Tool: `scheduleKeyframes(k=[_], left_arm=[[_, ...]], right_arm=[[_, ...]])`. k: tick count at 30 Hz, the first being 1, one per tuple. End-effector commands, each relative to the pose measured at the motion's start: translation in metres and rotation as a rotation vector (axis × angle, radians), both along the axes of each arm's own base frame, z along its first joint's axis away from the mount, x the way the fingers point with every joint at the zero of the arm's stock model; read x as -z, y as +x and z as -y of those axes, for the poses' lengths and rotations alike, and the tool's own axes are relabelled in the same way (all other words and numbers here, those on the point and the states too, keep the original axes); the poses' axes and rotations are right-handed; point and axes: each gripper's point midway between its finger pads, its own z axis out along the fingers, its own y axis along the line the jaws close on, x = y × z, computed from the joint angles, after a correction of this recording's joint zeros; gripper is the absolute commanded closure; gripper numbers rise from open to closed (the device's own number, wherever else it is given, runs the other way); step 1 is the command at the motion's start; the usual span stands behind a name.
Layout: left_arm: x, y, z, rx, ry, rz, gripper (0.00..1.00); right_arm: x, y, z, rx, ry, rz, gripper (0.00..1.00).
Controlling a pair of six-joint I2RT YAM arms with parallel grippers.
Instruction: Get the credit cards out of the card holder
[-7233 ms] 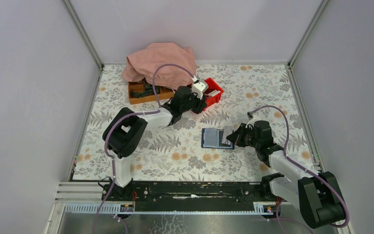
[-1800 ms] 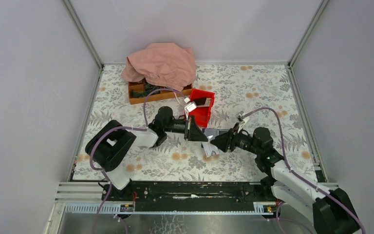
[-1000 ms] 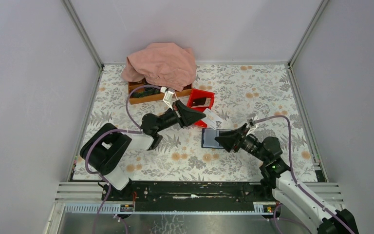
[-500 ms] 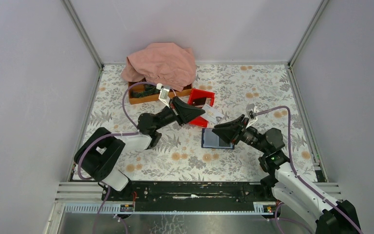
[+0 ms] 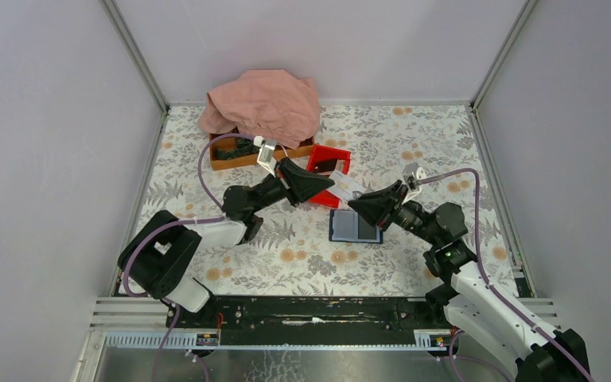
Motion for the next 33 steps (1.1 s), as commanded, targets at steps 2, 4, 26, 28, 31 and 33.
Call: scheduleKeyframes(k=[2, 4, 26, 28, 31, 33], left_arm=[[-0.016, -0.012, -0.006, 0.004, -0.037, 0.090, 1.00], [-0.016, -0.012, -0.006, 0.002, -0.037, 0.088, 1.00], [0.039, 0.055, -0.081, -0.347, -0.041, -0.238, 0.26], [0.062, 0.062, -0.086, -0.398, 0.025, -0.301, 0.27], [0.078, 0.060, -0.089, -0.423, 0.098, -0.320, 0.28], [0.083, 0.055, -0.092, -0.436, 0.127, -0.315, 0.28]], right_arm=[[-0.034, 0.004, 0.000, 0.016, 0.015, 0.103, 0.76], [-0.034, 0.004, 0.001, 0.017, 0.016, 0.106, 0.83], [-0.024, 0.038, 0.010, 0.171, -0.046, -0.016, 1.00], [-0.012, 0.059, 0.016, 0.265, -0.079, -0.131, 1.00], [0.001, 0.080, 0.012, 0.296, -0.159, -0.256, 1.00], [0.011, 0.094, 0.006, 0.292, -0.223, -0.349, 1.00]])
